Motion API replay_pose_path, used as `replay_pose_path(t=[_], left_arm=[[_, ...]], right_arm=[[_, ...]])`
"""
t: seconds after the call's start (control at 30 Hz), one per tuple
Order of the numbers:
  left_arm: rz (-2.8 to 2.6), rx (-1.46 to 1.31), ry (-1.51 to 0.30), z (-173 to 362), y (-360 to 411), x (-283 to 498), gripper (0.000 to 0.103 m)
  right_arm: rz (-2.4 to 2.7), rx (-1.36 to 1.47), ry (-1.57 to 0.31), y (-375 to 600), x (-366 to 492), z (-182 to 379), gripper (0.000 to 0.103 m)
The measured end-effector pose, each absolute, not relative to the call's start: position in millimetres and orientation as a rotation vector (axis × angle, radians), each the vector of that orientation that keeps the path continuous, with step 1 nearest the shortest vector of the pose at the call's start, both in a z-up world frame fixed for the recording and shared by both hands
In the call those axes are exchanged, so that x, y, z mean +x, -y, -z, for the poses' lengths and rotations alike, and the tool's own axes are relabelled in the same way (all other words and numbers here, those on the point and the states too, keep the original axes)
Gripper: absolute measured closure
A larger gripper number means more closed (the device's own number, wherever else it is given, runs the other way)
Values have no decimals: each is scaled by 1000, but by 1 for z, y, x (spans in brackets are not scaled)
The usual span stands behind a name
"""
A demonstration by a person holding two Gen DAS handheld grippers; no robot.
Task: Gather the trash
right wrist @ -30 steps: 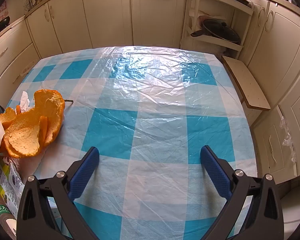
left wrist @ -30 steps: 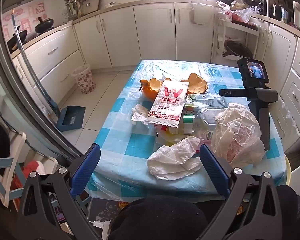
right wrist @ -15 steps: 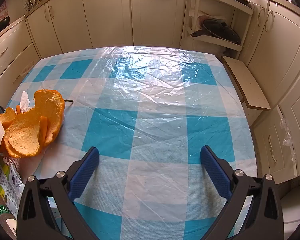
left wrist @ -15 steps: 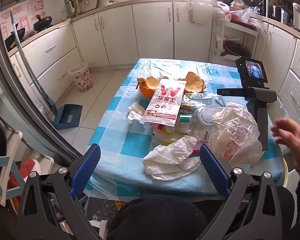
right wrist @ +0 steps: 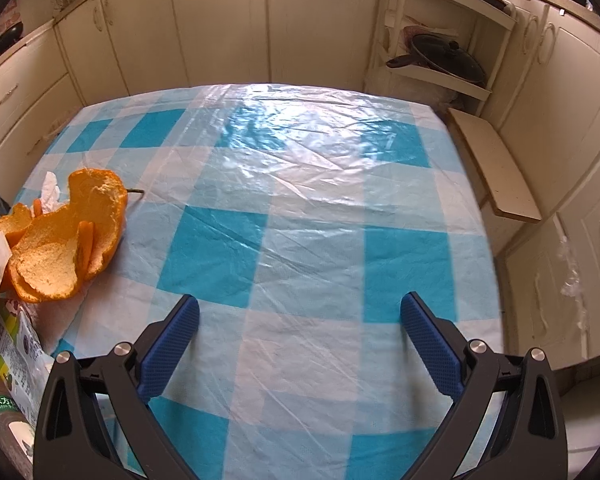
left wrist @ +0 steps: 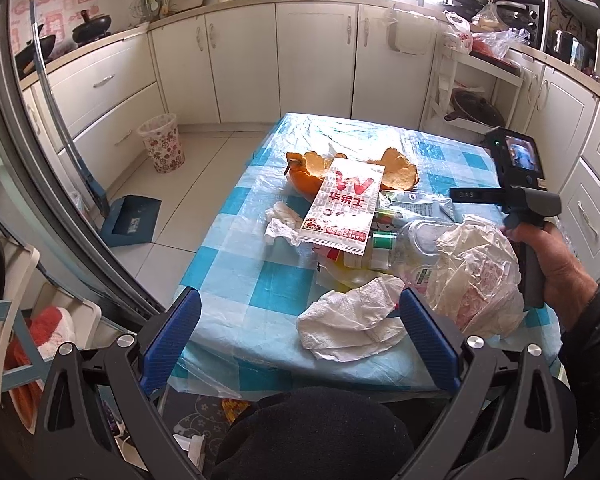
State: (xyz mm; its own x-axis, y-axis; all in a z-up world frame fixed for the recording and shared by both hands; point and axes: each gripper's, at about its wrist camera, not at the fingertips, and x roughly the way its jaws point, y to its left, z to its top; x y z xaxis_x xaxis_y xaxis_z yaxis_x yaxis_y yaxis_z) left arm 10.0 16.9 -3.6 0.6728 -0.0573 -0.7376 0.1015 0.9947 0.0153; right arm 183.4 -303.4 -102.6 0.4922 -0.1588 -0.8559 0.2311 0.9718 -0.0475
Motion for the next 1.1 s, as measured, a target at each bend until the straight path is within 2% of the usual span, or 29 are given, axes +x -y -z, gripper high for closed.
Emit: replay_pose_path(t=[0.23, 0.37, 0.67, 1.1], left_arm=[[102, 84, -807, -1, -15, -2, 8], [137, 61, -803, -14, -20, -20, 8], [210, 118, -771, -39, -23, -77, 8], [235, 143, -765, -47, -51, -135, 8]], right_arm=[[257, -51, -796, 274, 77, -2, 7], [241, -22, -747, 246, 7, -43, 7], [271, 55, -735, 184, -103, -75, 7], [280, -11, -699, 119, -173, -88, 7]])
